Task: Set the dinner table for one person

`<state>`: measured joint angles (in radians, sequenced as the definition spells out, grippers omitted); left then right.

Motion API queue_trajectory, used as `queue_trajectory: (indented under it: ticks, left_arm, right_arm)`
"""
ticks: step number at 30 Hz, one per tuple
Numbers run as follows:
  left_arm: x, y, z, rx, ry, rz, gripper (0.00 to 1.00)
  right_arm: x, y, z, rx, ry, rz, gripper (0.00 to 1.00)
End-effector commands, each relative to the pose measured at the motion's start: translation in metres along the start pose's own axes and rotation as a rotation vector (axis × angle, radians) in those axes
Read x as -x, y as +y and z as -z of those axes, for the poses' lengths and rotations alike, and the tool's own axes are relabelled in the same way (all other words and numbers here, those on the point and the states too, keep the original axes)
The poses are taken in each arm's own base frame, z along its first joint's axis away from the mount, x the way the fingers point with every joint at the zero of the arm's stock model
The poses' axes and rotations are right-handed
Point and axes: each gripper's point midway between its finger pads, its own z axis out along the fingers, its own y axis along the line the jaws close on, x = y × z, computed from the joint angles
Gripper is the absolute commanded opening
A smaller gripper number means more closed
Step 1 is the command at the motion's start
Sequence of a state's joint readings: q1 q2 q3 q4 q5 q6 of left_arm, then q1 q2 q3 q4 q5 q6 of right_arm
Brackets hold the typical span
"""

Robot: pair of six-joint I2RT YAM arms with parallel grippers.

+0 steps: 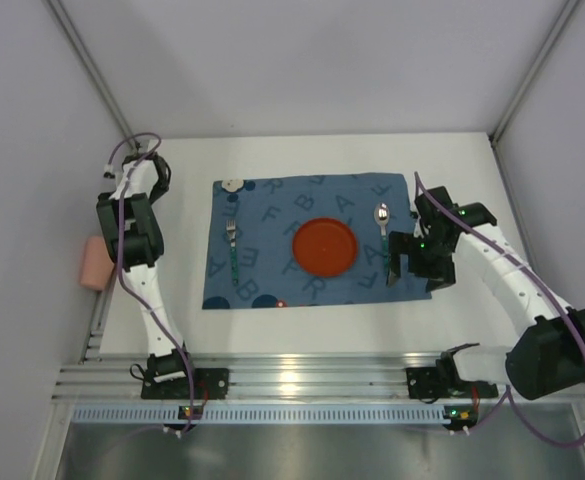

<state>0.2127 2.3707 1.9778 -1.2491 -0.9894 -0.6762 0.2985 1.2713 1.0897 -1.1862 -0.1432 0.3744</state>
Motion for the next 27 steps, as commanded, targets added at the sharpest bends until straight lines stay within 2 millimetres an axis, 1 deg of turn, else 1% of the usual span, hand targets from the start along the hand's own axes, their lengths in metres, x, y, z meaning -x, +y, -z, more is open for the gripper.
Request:
queue_trajectory:
  ticks: [1,4,9,15,16,19,20,21,22,24,25,26,27]
  left_arm:
    - [0.036,0.026,0.015,-0.012,-0.083,0.114,0.94]
    - [0.043,0.032,0.011,-0.003,-0.083,0.126,0.94]
    - [0.042,0.043,0.0,0.014,-0.06,0.134,0.93]
    - [0.035,0.055,-0.016,0.038,-0.032,0.138,0.92]
    - [0.034,0.057,-0.021,0.04,-0.021,0.143,0.92]
    - [0.028,0.064,-0.029,0.051,-0.003,0.146,0.91]
    - [0.021,0.065,-0.033,0.059,0.008,0.132,0.9]
    - [0.021,0.069,-0.036,0.064,0.009,0.14,0.89]
    - [0.013,0.07,-0.041,0.07,0.022,0.126,0.88]
    - [0.008,0.072,-0.047,0.07,0.033,0.128,0.81]
    - [0.001,0.074,-0.049,0.075,0.042,0.116,0.71]
    - [-0.002,0.075,-0.051,0.073,0.044,0.114,0.61]
    - [-0.003,0.076,-0.054,0.073,0.044,0.114,0.55]
  right_arm:
    - [0.013,0.008,0.007,0.008,-0.044,0.045,1.0]
    - [0.014,0.01,0.006,0.01,-0.041,0.049,1.0]
    - [0.016,0.011,0.003,0.01,-0.034,0.048,1.0]
    - [0.018,0.014,0.001,0.019,-0.029,0.051,1.0]
    - [0.018,0.013,0.0,0.017,-0.026,0.049,1.0]
    - [0.019,0.014,-0.001,0.018,-0.022,0.05,1.0]
    - [0.018,0.014,-0.001,0.017,-0.02,0.051,1.0]
    - [0.018,0.013,-0.001,0.015,-0.019,0.051,1.0]
    - [0.018,0.014,-0.001,0.017,-0.021,0.053,1.0]
    - [0.017,0.013,0.001,0.014,-0.022,0.053,1.0]
    - [0.017,0.013,0.001,0.013,-0.023,0.053,1.0]
    - [0.017,0.012,0.001,0.013,-0.023,0.055,1.0]
    - [0.016,0.012,0.001,0.013,-0.026,0.057,1.0]
